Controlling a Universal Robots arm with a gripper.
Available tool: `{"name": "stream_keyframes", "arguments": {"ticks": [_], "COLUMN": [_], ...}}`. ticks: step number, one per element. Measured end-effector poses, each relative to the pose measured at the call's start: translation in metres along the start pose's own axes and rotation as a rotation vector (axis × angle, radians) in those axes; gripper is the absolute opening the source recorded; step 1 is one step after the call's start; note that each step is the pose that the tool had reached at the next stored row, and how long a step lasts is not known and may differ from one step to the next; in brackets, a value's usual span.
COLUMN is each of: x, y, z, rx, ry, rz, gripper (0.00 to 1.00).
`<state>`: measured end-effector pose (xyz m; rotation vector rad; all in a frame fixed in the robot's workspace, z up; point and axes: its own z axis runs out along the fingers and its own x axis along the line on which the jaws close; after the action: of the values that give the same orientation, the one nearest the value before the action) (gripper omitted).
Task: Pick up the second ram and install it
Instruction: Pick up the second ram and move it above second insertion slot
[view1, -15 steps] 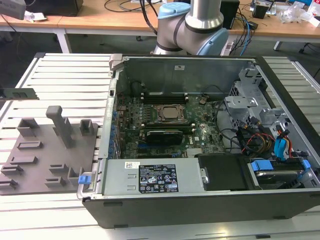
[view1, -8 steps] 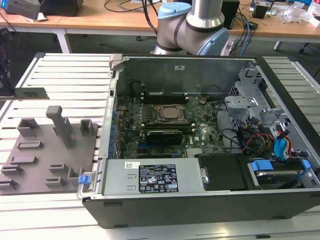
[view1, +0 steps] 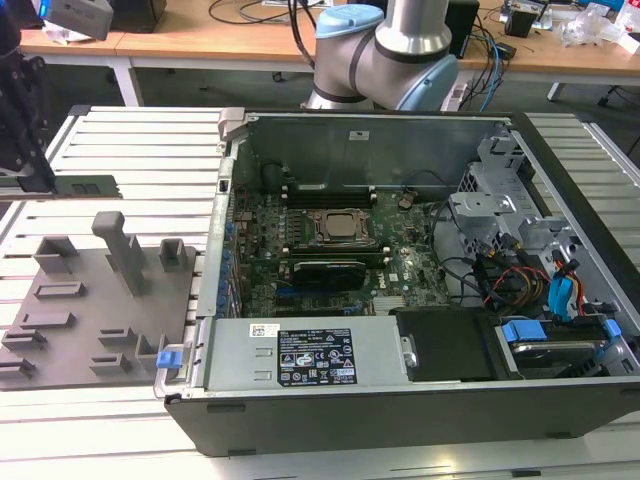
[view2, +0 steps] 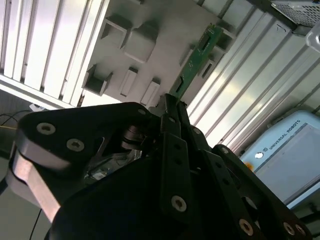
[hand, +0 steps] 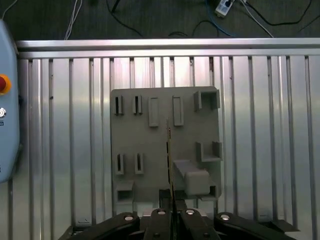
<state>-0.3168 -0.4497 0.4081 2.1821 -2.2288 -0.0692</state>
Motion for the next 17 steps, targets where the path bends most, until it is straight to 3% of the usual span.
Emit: {"name": "stream_keyframes", "arguments": {"ticks": [7,14,17], "x": [-0.0008,-0.0013,-0.0016], "y": [-0.0394,-0.0603,-0.0740], "z": [-0.0018,-0.0028,-0.0035], "rx": [-0.0038,-0.0054,-0.0067], "ry": [0.0001,0.0001,0.0002], "rz": [0.000,0.000,0.000], "gripper": [0.13,0.13,0.13]}}
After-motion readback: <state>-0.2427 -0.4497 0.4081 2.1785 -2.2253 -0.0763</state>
